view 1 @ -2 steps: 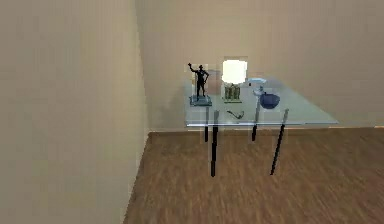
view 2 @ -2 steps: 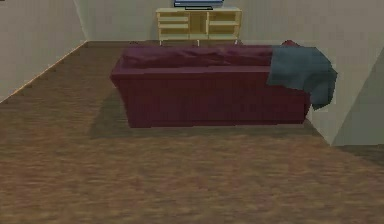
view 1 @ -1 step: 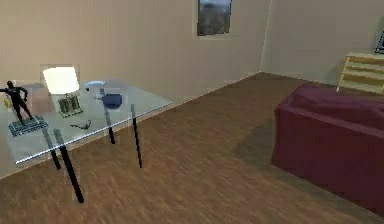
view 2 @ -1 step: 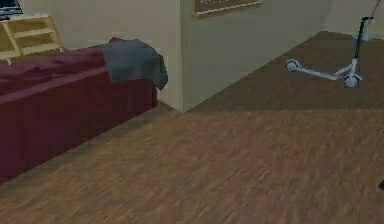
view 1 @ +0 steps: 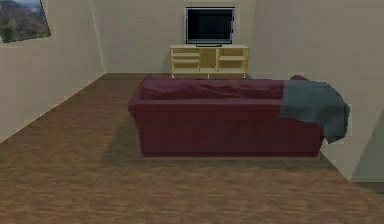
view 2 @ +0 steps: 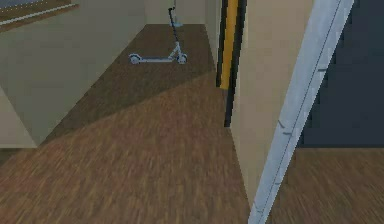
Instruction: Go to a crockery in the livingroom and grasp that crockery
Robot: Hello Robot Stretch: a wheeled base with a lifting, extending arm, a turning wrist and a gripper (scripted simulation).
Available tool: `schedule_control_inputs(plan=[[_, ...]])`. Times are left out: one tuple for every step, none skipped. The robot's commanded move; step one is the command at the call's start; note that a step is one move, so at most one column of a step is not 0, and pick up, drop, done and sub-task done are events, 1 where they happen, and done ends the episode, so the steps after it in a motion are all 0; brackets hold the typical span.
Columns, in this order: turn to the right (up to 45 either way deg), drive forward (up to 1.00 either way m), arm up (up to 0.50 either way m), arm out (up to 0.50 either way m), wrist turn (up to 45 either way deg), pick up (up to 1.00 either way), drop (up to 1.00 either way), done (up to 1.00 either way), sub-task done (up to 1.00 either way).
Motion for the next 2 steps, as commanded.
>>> schedule_control_inputs(plan=[[0.0, 0.05, 0.00, 0.00, 0.0, 0.00, 0.00, 0.00, 0.00], [-45.0, 0.00, 0.00, 0.00, 0.0, 0.00, 0.00, 0.00, 0.00]])
